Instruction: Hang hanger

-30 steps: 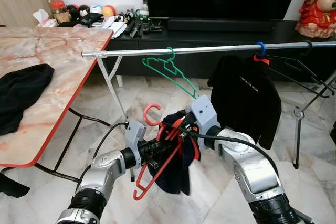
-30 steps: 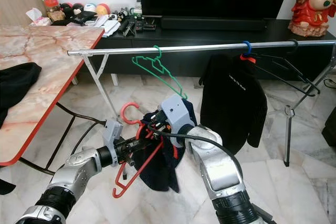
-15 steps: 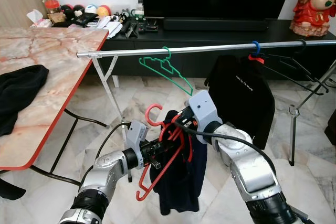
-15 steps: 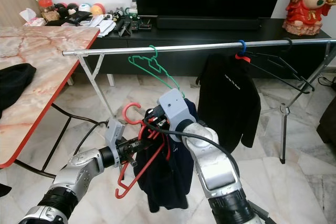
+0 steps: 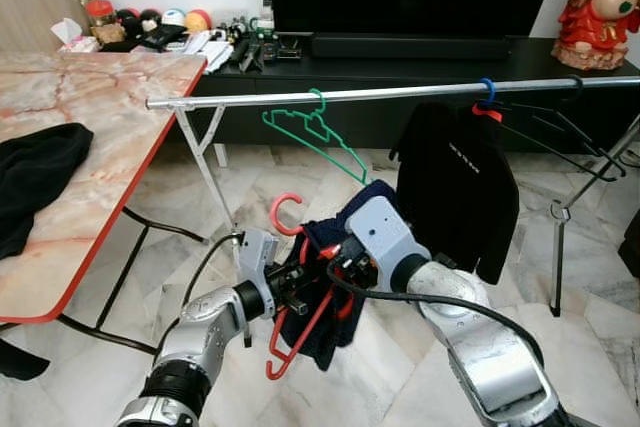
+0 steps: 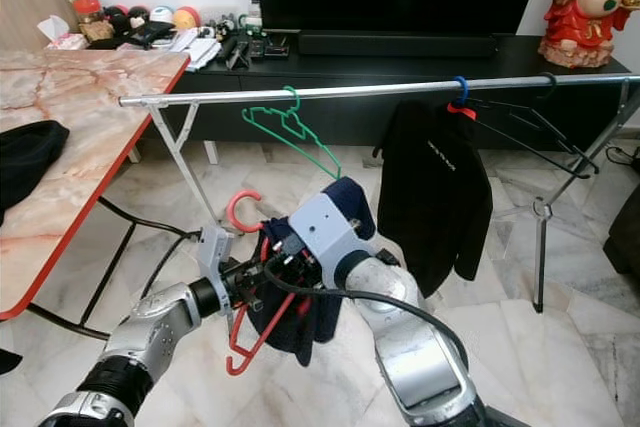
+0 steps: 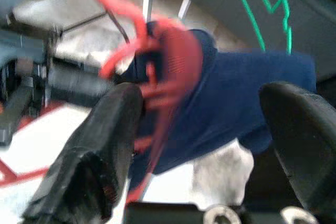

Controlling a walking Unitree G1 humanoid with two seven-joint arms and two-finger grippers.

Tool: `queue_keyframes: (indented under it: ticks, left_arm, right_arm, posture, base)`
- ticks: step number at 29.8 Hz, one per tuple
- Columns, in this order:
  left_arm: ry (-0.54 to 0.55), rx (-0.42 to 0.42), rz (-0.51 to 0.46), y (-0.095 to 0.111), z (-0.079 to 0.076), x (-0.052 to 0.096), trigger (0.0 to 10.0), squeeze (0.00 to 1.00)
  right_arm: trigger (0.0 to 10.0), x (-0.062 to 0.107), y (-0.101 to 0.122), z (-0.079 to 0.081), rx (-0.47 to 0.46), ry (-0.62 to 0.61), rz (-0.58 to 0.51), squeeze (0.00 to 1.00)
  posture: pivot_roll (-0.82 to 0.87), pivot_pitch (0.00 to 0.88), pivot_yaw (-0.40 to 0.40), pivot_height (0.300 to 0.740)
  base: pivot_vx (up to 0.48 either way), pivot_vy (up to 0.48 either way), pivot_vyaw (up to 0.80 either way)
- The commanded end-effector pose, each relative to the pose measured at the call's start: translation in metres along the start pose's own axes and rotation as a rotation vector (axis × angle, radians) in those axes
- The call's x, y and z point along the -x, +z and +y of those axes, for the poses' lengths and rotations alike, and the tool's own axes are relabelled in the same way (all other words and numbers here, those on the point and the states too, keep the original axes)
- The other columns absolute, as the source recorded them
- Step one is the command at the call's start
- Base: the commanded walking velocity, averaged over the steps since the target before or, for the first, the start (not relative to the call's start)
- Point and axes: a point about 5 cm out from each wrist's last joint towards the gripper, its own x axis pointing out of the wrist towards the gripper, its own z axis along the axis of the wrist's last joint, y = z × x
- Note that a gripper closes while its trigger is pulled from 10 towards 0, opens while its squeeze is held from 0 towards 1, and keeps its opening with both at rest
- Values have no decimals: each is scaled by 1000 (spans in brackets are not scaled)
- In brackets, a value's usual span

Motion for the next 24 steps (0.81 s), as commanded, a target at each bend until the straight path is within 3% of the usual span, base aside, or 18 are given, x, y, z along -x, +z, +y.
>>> queue_keyframes:
  ticks: [1, 2, 3, 4, 5, 9, 12, 17, 20, 24]
  left_arm:
    - [5, -8, -80, 15, 2, -2, 10000, 0]
    - [8, -11, -82, 16, 2, -2, 10000, 0]
    - [12, -14, -81, 16, 3, -2, 10000, 0]
    - [16, -17, -79, 16, 4, -1, 10000, 0]
    - [19, -18, -76, 15, 4, -1, 10000, 0]
    - [21, -18, -76, 15, 5, 0, 10000, 0]
    - [10, -16, -70, 14, 5, 2, 10000, 0]
    - [-56, -37, 9, 5, 4, 10, 10000, 0]
    - [-105, -58, 80, -4, 3, 17, 10000, 0]
    - [-147, -86, 159, -13, 1, 23, 10000, 0]
  right_arm:
    - [10000, 5, -4, 3, 3, 7, 24, 851]
    - [10000, 6, -6, 3, 2, 8, 34, 725]
    - [10000, 7, -8, 3, 0, 8, 46, 369]
    - [10000, 8, -11, 4, -1, 13, 58, 129]
    - [10000, 11, -15, 4, 4, 25, 76, 0]
    - [10000, 15, -16, 1, -6, 14, 70, 0]
    - [10000, 18, -11, -18, -45, -67, 2, 0]
    - [10000, 27, -2, -64, -81, -183, -114, 0]
    - [10000, 32, 12, -84, -65, -131, -226, 0]
    - [10000, 33, 15, -90, -47, 9, -255, 0]
  posture:
    - [-97, 64, -12, 740]
    - [-97, 63, -12, 740]
    - [-99, 63, -11, 740]
    - [-101, 63, -11, 740]
    - [-103, 62, -10, 740]
    - [-101, 60, -11, 740]
    - [-107, 58, -9, 740]
    - [-111, 49, -4, 740]
    - [-114, 44, 0, 740]
    - [-112, 34, -5, 740]
  base:
    - [0, 0, 0]
    - [0, 0, 0]
    - [0, 0, 0]
    - [0, 0, 0]
    - [0, 0, 0]
    - [0, 0, 0]
    - [0, 0, 0]
    - [0, 0, 0]
    - [0, 0, 0]
    - [0, 0, 0]
